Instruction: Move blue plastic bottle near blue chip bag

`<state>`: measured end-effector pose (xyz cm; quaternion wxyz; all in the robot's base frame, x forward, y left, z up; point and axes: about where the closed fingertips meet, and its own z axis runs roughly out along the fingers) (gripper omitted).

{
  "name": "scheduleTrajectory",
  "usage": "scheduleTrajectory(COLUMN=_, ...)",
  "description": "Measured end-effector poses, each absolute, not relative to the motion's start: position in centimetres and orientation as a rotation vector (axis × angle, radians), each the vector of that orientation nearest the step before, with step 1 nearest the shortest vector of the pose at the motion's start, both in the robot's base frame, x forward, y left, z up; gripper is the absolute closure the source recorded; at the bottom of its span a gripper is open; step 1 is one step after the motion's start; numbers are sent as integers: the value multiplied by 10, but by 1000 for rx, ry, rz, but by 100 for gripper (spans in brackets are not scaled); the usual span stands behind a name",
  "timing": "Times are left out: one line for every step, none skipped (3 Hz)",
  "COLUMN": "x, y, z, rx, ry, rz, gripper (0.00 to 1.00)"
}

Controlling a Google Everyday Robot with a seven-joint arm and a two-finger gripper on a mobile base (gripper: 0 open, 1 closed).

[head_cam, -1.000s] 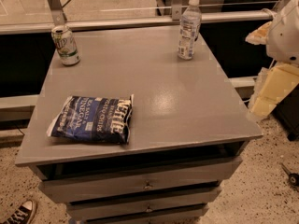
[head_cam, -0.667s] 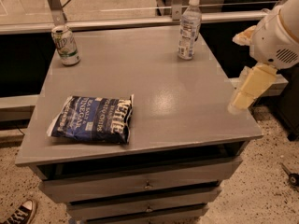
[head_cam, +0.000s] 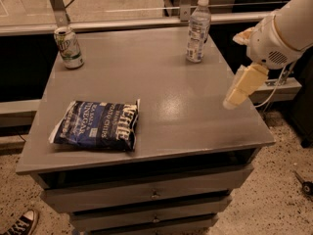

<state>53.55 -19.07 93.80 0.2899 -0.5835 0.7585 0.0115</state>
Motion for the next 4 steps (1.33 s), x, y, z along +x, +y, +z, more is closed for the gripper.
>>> scheduleTrajectory(x=536, y=-187, z=937, rx=-1550, ry=2016, rz=45, gripper=0)
scheduleTrajectory(x=544, y=-180, z=929, rx=-1522, ry=1985, rz=63, gripper=0)
scheduleTrajectory(x=600, y=-165, z=893, rx=-1363, ry=1917, rz=114, gripper=0)
scheduleTrajectory(x=650, y=-164, z=883, rx=-1230, ry=1856, rz=138, gripper=0)
